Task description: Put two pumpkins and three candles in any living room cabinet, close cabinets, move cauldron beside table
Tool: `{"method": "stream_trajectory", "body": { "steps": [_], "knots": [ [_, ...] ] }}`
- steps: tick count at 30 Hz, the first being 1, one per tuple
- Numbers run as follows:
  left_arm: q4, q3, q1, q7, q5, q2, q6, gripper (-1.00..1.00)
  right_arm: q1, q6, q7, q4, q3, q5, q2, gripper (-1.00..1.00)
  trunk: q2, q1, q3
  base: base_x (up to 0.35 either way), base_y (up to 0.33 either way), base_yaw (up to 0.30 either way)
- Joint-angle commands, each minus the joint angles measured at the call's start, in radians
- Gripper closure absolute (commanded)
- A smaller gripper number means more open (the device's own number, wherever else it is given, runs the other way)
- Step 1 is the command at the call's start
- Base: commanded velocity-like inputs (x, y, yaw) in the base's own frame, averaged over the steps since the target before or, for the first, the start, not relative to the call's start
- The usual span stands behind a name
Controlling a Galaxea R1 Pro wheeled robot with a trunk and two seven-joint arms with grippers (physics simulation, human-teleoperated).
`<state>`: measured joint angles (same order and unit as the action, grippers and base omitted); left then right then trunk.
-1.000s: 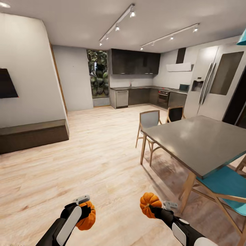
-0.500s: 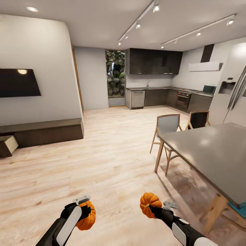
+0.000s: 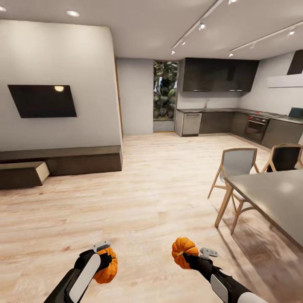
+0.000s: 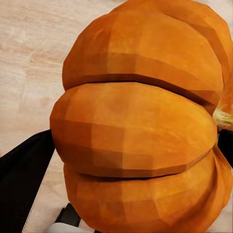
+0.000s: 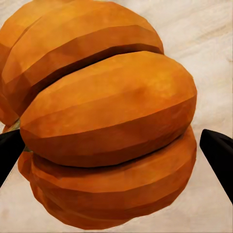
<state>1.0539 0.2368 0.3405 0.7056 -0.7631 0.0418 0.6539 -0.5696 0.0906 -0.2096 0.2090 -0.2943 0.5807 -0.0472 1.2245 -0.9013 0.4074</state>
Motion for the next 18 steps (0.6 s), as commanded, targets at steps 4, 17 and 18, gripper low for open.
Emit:
{"method": "stream_trajectory", "body": {
  "steps": [4,17,18],
  "knots": [
    [0.000,0.004,0.001,0.011,-0.008,0.001,-0.001,1.00,-0.001,0.004,-0.001,-0.001,-0.006,0.011,0.000,1.00,0.001,-0.001,0.001,0.294,0.222,0.290],
    [0.000,0.004,0.001,0.011,-0.008,0.002,-0.001,1.00,-0.001,0.004,-0.001,0.000,-0.006,0.011,0.000,1.00,0.001,-0.001,0.001,0.292,0.211,0.289],
    [0.000,0.004,0.001,0.011,-0.008,0.003,-0.001,1.00,-0.001,0.004,-0.001,-0.001,-0.006,0.011,0.000,1.00,0.001,-0.001,0.001,0.290,0.213,0.289]
  ]
}}
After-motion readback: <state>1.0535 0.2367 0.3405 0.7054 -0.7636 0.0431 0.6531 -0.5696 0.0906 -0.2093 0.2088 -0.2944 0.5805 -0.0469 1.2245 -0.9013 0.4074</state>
